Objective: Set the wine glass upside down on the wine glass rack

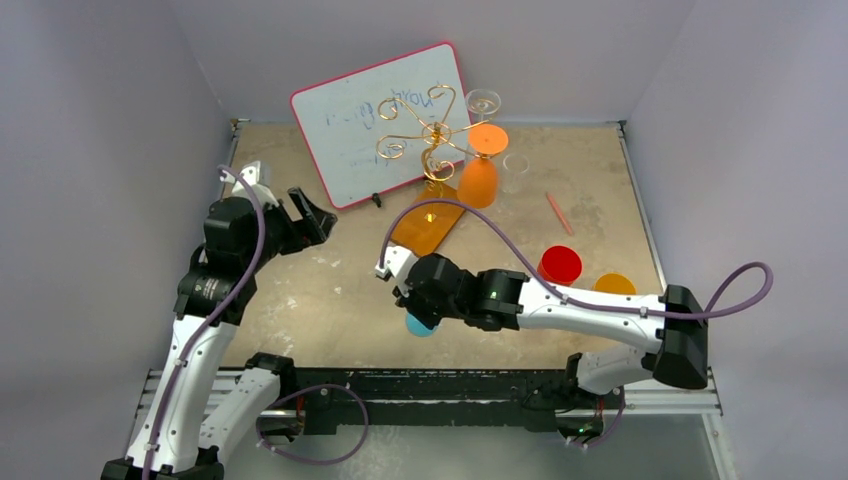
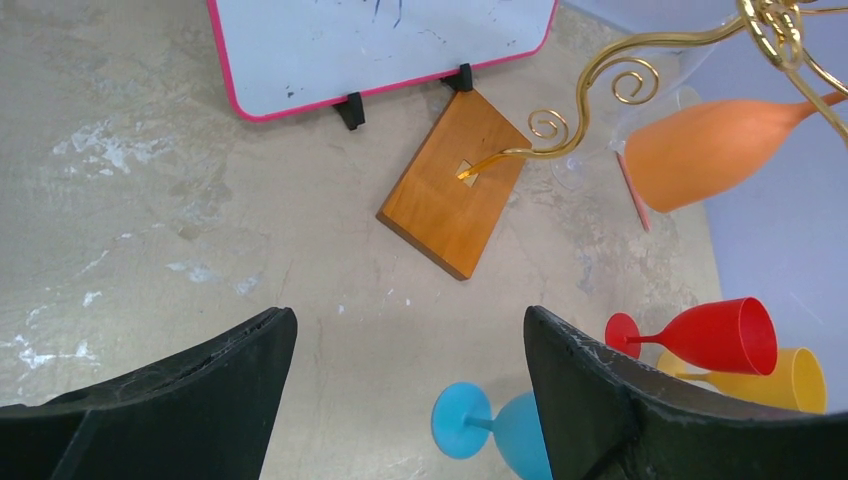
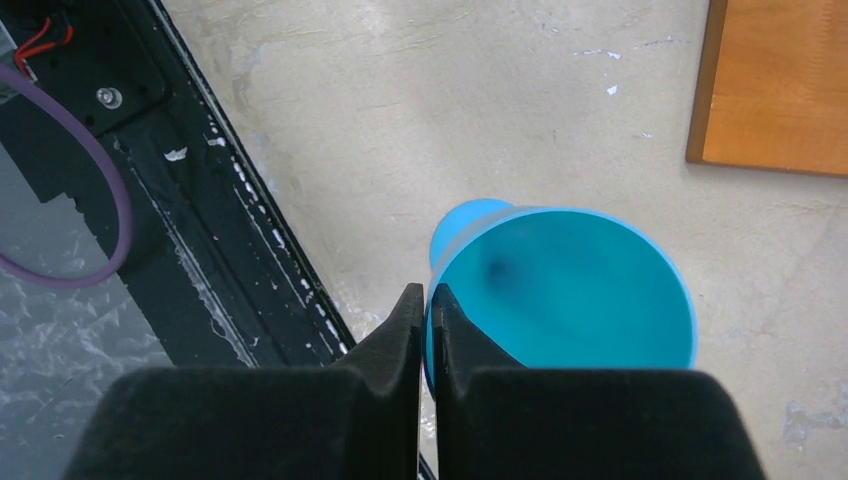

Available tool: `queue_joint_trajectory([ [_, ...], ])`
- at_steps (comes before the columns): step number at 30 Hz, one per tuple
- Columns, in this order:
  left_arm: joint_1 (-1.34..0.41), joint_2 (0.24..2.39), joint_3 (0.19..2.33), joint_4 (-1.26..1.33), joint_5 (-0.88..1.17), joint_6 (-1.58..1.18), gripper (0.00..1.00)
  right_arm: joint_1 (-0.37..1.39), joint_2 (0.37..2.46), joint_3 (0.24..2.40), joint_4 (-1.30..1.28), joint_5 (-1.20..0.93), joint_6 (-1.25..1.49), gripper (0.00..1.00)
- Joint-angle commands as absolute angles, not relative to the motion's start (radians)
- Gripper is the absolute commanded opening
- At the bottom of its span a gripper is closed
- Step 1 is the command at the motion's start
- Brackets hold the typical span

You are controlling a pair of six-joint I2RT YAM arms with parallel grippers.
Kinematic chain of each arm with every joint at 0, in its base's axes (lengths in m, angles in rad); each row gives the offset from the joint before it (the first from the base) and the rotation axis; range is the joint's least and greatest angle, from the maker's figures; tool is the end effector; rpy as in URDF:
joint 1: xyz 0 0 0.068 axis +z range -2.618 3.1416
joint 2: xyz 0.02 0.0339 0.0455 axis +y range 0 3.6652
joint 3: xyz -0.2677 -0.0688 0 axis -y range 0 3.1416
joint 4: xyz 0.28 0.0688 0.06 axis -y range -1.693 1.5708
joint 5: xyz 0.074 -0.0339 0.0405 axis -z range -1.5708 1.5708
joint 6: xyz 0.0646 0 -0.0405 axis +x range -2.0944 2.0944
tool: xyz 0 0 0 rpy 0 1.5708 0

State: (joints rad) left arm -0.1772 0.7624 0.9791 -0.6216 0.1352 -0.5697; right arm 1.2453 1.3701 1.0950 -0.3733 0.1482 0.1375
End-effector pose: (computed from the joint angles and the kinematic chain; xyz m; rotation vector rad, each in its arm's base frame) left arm 0.2089 -0.0463 0.3628 -0.3058 2.0013 -0.6140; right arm 0.1249 0.3402 0.2742 -1.1258 1.9799 0.5910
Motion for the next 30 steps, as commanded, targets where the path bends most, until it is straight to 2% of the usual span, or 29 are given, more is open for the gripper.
queue_joint_trajectory([
  [1, -0.176, 0.748, 0.978, -0.529, 0.186, -0.487, 0.82, 1.25, 1.305, 1.148, -0.388, 0.179, 0.131, 0.0],
  [6, -0.178, 0.716, 0.98, -0.569, 0.24, -0.28, 0.81, 1.249, 1.219, 1.19, -0.397, 0.147, 0.148, 0.0],
  [11, -0.178, 0.695, 0.967, -0.536, 0.394, -0.169, 0.78, 1.246, 1.162, 1.25, -0.415, 0.081, 0.155, 0.0],
  [19, -0.178, 0.574, 0.904, -0.395, 0.655, 0.007, 0.77, 1.196, 1.184, 1.42, -0.499, -0.048, 0.171, 0.0],
  [24, -0.178, 0.458, 0.897, -0.477, 0.783, 0.238, 0.78, 1.127, 1.198, 1.527, -0.532, -0.136, 0.175, 0.0],
  [30, -0.176, 0.408, 0.886, -0.527, 0.898, 0.343, 0.76, 1.059, 1.22, 1.649, -0.583, -0.217, 0.159, 0.0],
])
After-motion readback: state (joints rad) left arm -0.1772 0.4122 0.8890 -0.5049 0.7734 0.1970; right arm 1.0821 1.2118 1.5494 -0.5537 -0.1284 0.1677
